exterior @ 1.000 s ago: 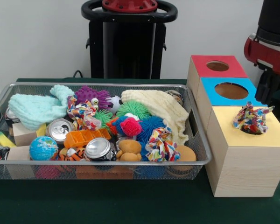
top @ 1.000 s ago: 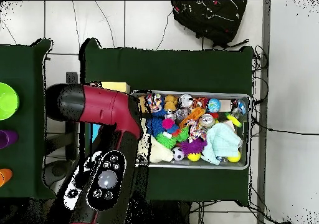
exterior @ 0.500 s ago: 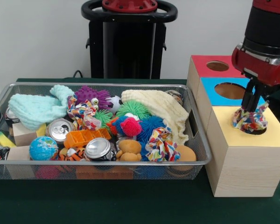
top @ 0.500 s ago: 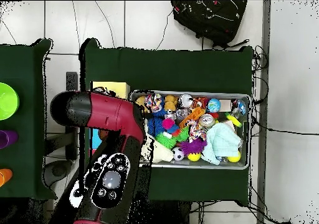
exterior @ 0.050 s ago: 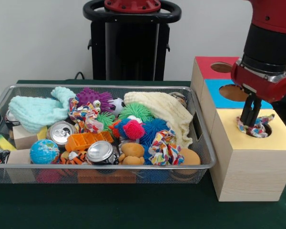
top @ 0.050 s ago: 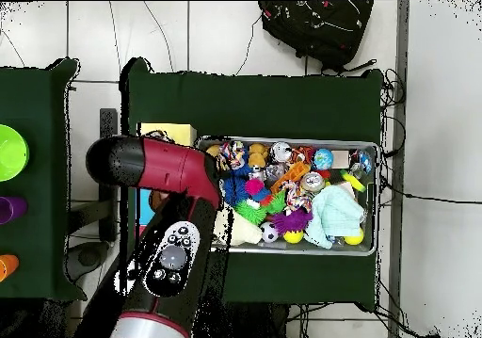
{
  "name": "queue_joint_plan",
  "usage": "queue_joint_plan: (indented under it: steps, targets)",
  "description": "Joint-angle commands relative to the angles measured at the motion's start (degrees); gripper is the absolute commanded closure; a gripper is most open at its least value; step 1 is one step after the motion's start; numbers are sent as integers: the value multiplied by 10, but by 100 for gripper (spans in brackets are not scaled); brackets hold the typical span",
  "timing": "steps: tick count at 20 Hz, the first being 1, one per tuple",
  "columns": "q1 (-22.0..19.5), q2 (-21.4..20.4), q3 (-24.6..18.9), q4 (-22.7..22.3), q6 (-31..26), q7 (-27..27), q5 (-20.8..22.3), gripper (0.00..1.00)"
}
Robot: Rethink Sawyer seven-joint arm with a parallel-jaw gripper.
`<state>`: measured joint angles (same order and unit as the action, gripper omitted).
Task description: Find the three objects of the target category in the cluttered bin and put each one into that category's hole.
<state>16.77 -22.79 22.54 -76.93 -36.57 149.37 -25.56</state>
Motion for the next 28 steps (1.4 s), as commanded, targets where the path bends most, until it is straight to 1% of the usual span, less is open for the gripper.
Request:
queue_joint_plan:
  steps: [1, 3, 4, 6, 7, 8, 10, 14, 15, 16, 18, 20, 22, 23, 25, 26, 28]
  targets:
    - [-26, 50, -51, 52, -62, 122, -28, 100]
    - [-28, 51, -56, 71, -81, 133, -39, 100]
    - [-32, 62, -59, 88, -82, 136, -44, 100]
    - [-37, 93, -66, 120, -65, 141, -58, 100]
    - [-38, 100, -72, 124, -56, 143, -66, 100]
    - [-39, 106, -70, 130, -60, 140, -67, 100]
    - [-42, 114, -71, 128, -52, 131, -70, 100]
    - [-46, 121, -85, 88, -13, 104, -74, 100]
    - [-41, 121, -82, 77, -5, 105, -72, 100]
    - [-32, 118, -67, 73, -21, 112, -65, 100]
    - [-22, 89, -51, 49, -62, 120, -60, 100]
    - [-21, 45, -47, 22, -103, 112, -59, 100]
    - [-21, 0, -39, 11, -156, 109, -58, 100]
    - [-20, -18, -33, 16, -186, 114, -57, 100]
    - [-22, -36, -22, 31, -230, 116, -49, 100]
    - [-26, -41, -19, 37, -244, 109, -43, 100]
    - [-38, -42, -18, 46, -251, 93, -37, 100]
